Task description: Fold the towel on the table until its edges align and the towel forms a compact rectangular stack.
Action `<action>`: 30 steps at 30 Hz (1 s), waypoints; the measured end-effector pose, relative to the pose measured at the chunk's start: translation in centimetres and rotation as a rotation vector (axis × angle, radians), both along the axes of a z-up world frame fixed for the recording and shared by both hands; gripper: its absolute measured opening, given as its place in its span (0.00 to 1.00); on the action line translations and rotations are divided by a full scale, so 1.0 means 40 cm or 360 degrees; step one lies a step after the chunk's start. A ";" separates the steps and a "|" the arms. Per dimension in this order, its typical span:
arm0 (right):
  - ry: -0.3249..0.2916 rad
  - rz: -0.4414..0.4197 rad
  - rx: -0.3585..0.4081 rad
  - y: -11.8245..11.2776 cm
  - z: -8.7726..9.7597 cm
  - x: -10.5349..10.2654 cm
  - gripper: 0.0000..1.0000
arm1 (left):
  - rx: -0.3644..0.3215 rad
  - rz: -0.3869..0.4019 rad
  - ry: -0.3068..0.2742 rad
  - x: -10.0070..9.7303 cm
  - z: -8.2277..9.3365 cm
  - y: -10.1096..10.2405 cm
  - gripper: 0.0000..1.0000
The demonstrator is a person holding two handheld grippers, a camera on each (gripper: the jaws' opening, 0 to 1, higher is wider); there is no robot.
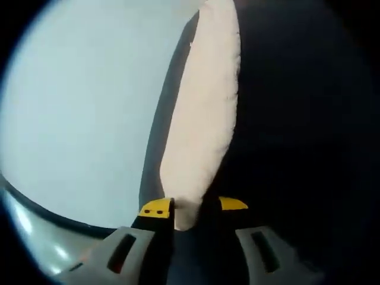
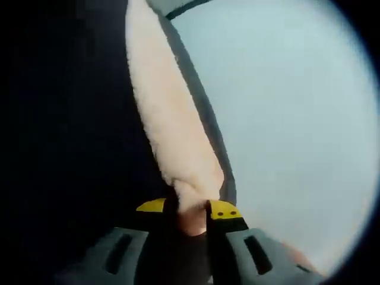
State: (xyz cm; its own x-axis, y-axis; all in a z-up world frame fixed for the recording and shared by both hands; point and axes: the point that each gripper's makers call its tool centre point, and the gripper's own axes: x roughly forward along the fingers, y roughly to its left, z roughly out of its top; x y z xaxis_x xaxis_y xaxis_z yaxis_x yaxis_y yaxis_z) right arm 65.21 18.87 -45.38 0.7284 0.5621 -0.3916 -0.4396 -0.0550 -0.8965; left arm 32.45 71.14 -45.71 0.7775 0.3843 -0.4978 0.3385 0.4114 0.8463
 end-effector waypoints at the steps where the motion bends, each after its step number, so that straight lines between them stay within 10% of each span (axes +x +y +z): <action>1: -0.0023 0.0001 -0.0016 -0.005 -0.006 0.013 0.15 | -0.0020 0.0013 0.0031 -0.006 -0.013 -0.001 0.13; 3: -0.0015 -0.0006 0.0023 -0.014 -0.004 0.014 0.10 | -0.0116 0.0017 0.0104 -0.027 -0.052 -0.018 0.01; 17: 0.0092 -0.0047 0.0162 -0.099 0.061 -0.004 0.01 | -0.0064 0.0045 -0.0159 -0.040 0.073 0.005 0.00; 30: 0.0212 -0.0036 0.0081 -0.230 0.070 -0.181 0.01 | -0.0224 0.0021 -0.0183 -0.174 0.071 -0.108 0.00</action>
State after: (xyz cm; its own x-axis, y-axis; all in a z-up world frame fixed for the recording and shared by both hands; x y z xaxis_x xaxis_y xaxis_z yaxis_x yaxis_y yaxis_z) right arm 57.95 9.68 -42.57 0.6845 0.5679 -0.4572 -0.5555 0.0002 -0.8315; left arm 25.48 66.83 -42.87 0.8276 0.3277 -0.4557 0.2367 0.5324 0.8127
